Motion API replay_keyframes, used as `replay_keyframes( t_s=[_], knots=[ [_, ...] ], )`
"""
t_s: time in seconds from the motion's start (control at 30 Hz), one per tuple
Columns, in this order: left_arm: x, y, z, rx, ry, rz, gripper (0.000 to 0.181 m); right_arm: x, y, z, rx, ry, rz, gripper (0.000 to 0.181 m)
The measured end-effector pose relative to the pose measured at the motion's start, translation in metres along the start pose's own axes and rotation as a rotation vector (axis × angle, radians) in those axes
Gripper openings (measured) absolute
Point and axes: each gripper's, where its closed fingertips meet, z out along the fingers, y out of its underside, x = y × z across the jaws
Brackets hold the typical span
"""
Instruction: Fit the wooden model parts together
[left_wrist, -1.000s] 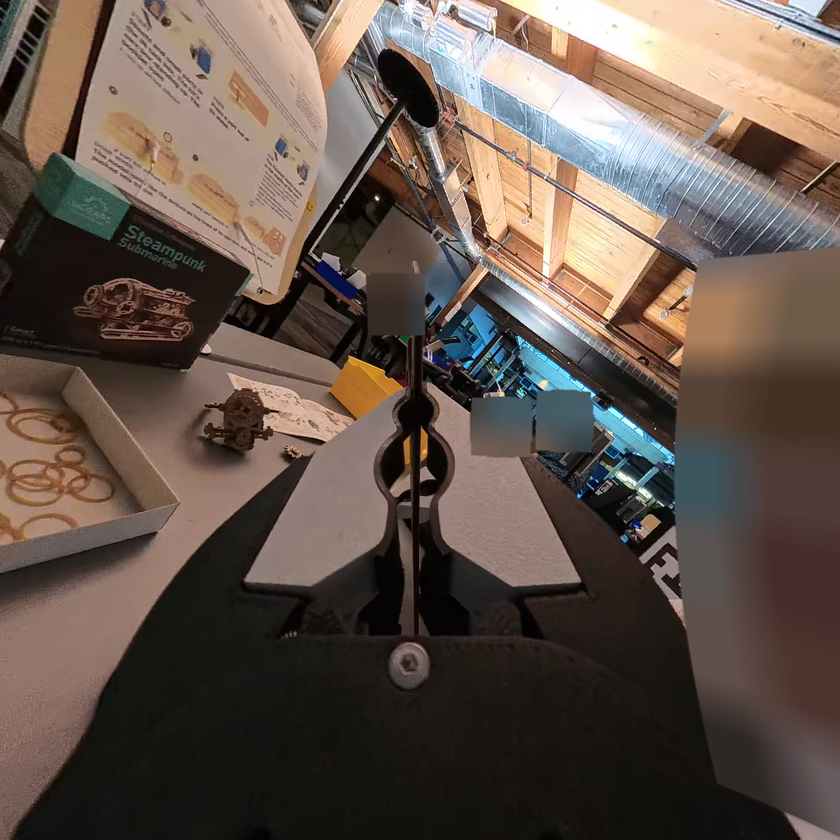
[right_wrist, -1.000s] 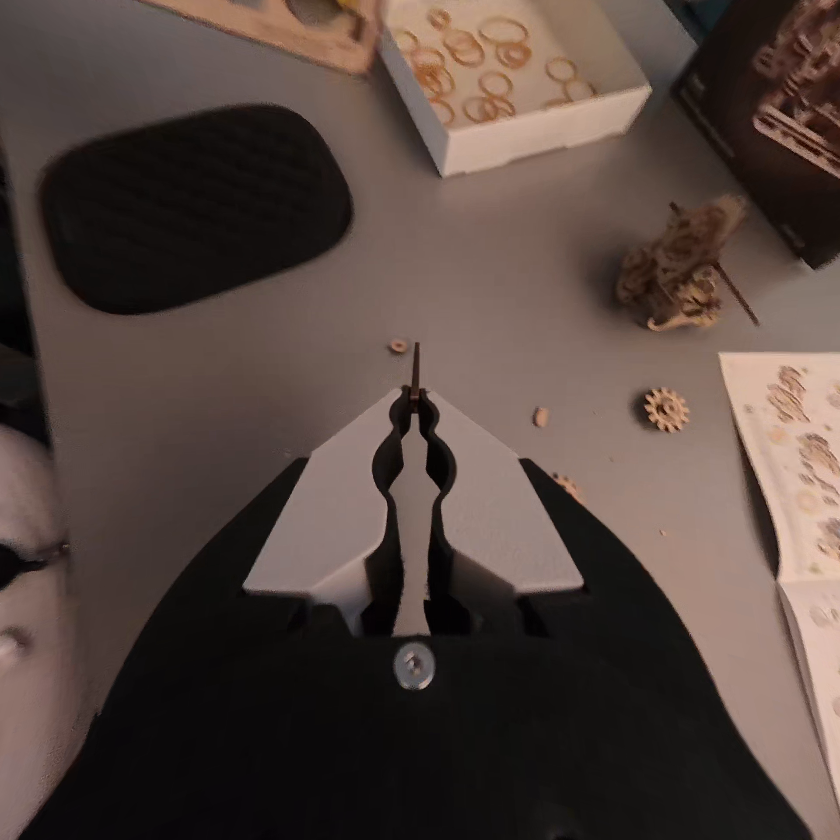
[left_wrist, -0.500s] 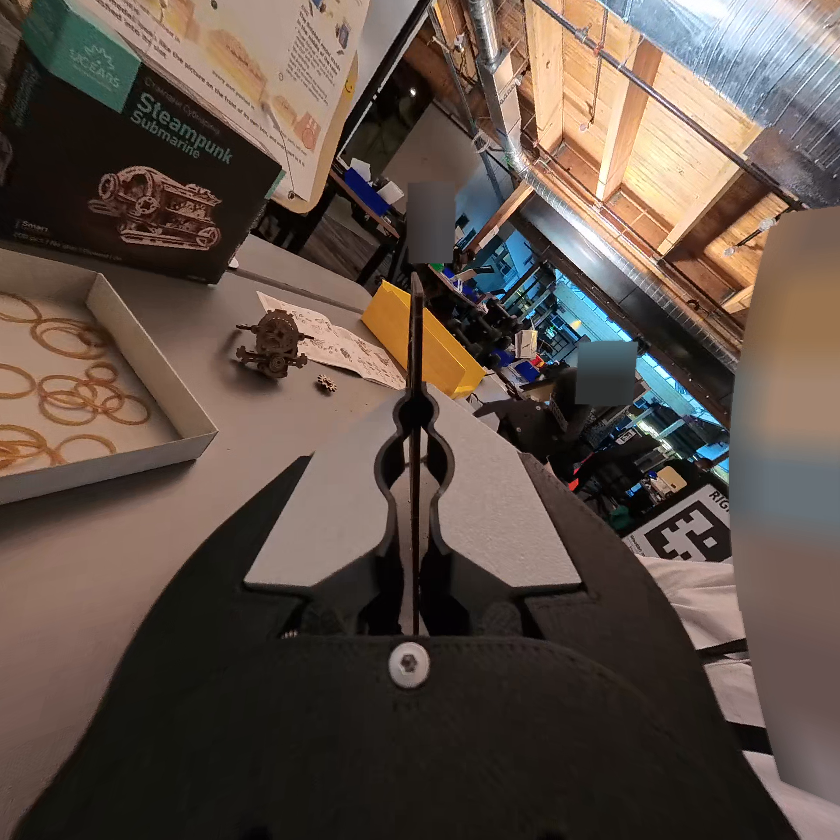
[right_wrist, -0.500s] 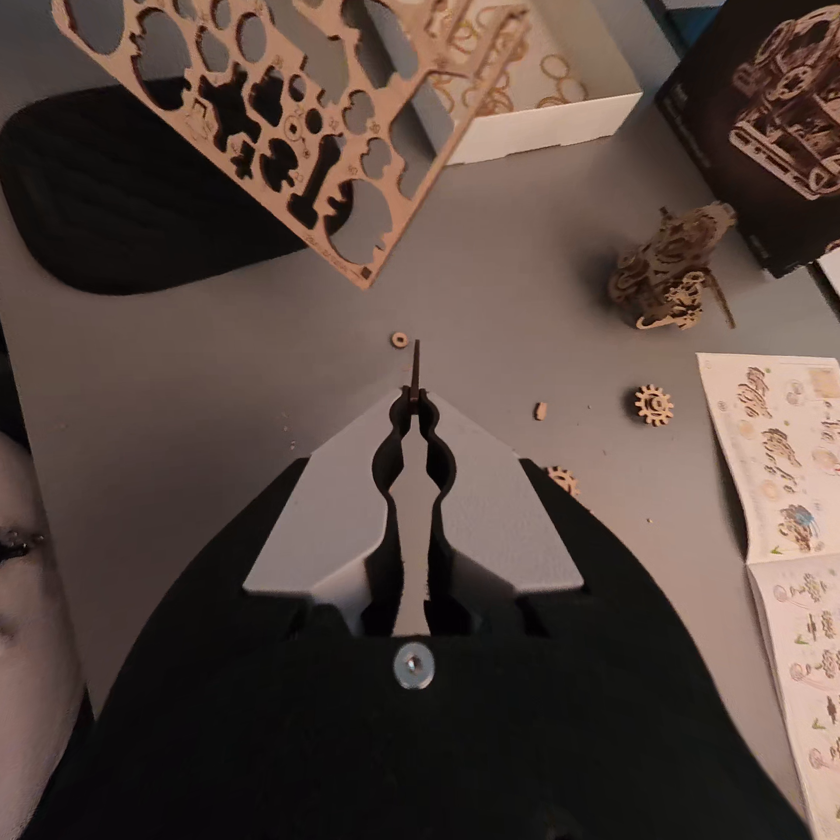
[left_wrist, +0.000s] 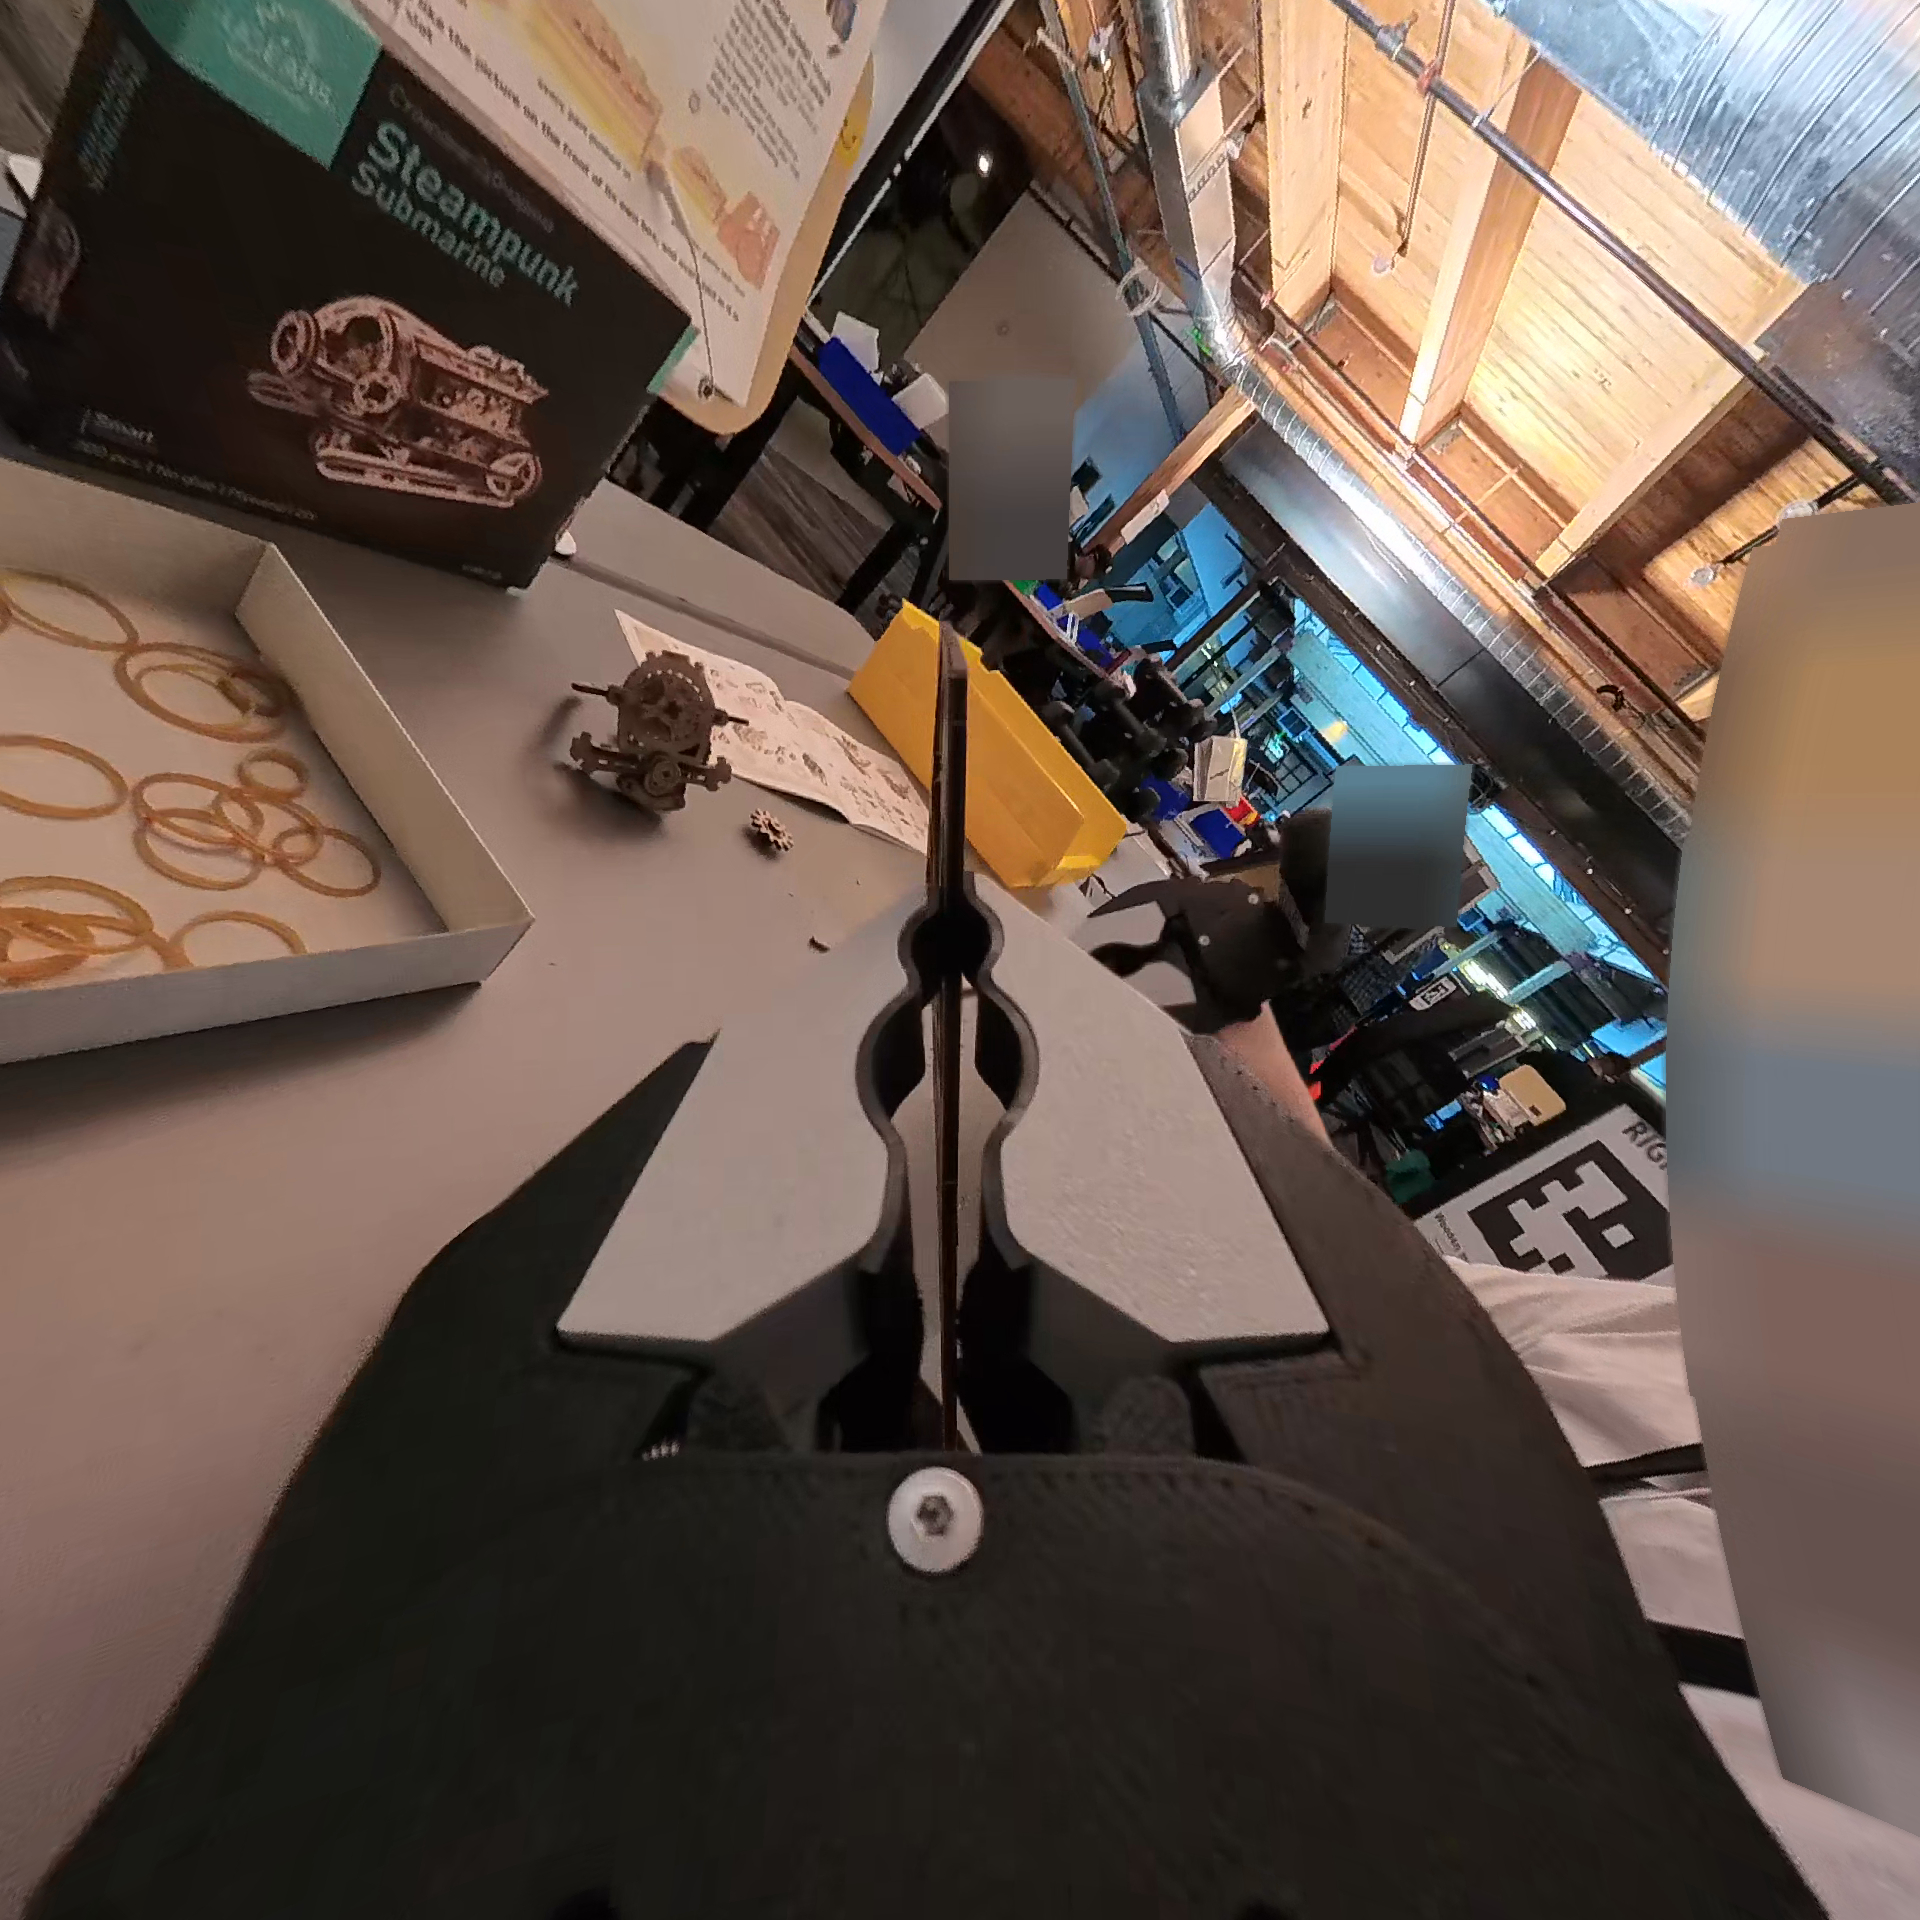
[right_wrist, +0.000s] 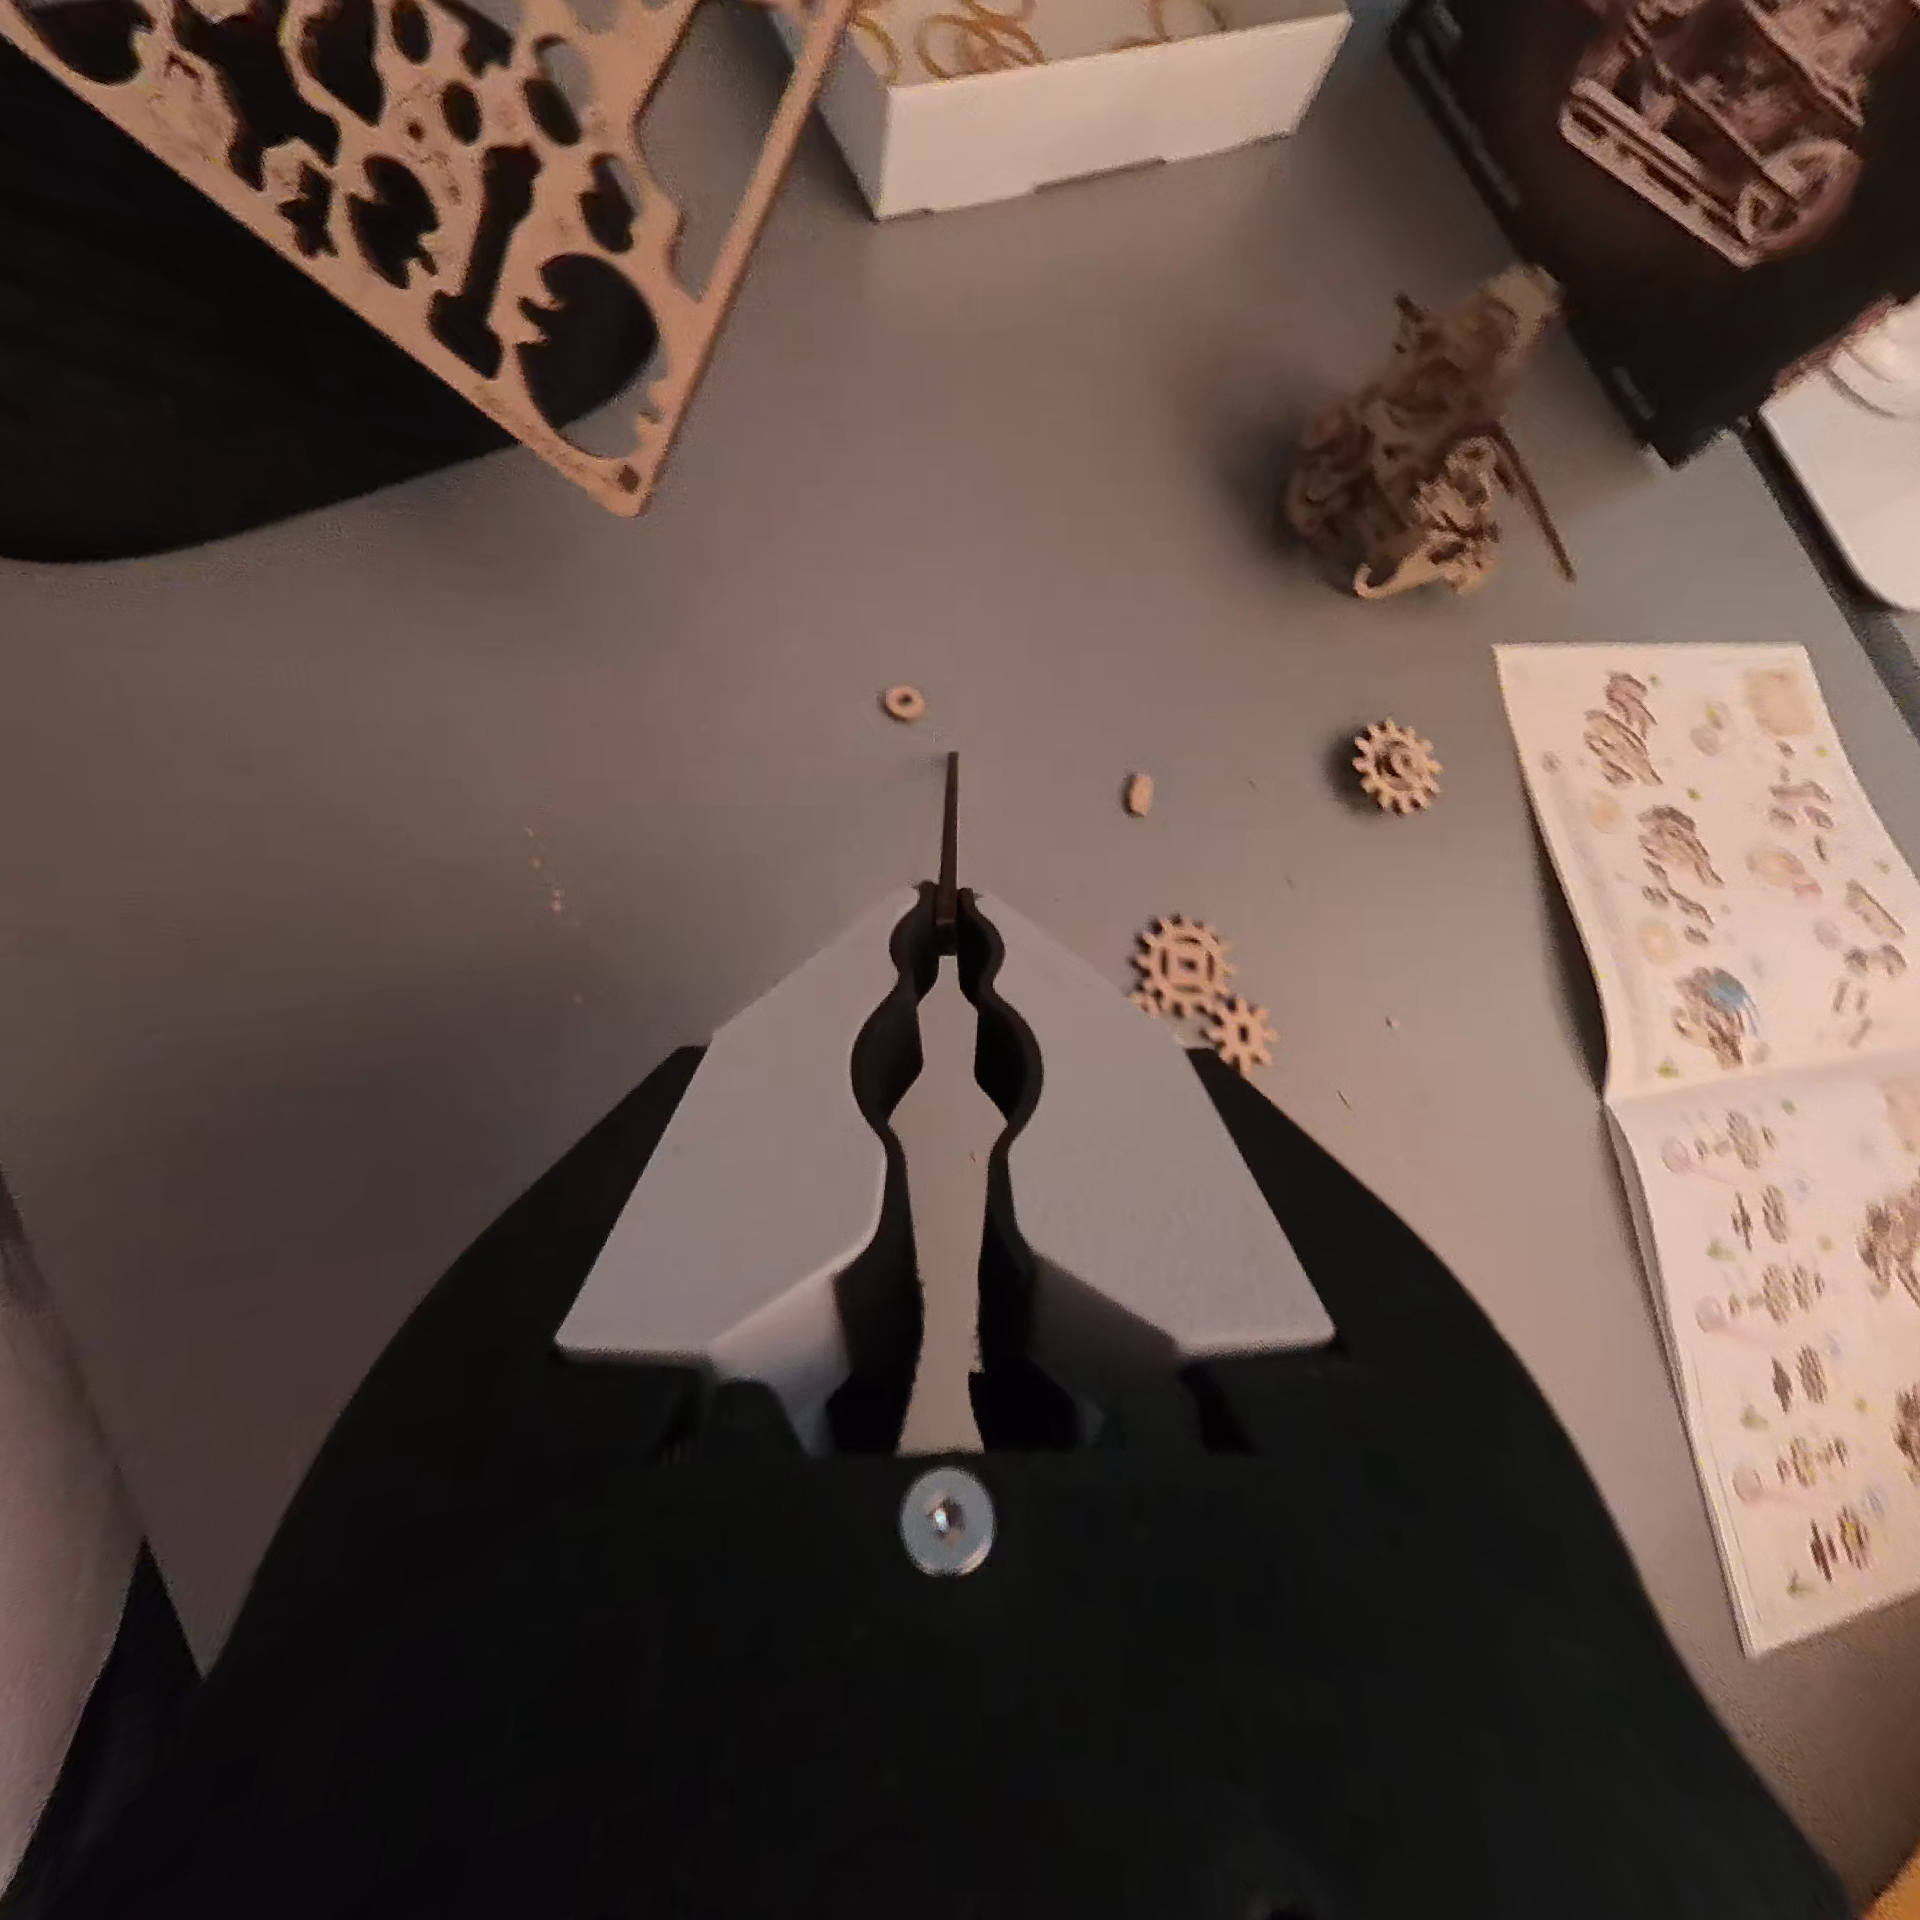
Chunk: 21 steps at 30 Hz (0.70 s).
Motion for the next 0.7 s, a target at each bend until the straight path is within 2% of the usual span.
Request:
replay_keyframes(
  t_s=[0.17, 0.27, 0.33, 0.4, 0.5, 0.7],
  knots=[
    [-0.011, 0.027, 0.027, -0.133, 0.001, -0.053, 0.0, 0.03, 0.024, -0.022, -0.012, 0.069, 0.073, 0.0],
    [-0.014, 0.039, 0.044, -0.192, 0.006, -0.066, 0.0, 0.007, -0.009, -0.03, 0.176, -0.079, 0.11, 0.0],
    [-0.015, 0.043, 0.051, -0.211, 0.0, -0.067, 0.0, -0.007, -0.017, -0.02, 0.176, -0.103, 0.07, 0.0],
    [-0.016, 0.046, 0.052, -0.24, -0.024, -0.058, 0.0, -0.013, -0.013, -0.005, 0.13, -0.089, 0.013, 0.0],
    [-0.014, 0.049, 0.048, -0.256, -0.048, -0.051, 0.0, -0.024, -0.01, 0.01, 0.12, -0.141, 0.029, 0.0],
    [-0.02, 0.054, 0.038, -0.261, -0.089, -0.076, 0.0, 0.013, 0.012, 0.003, 0.087, 0.026, 0.073, 0.0]
  ],
)
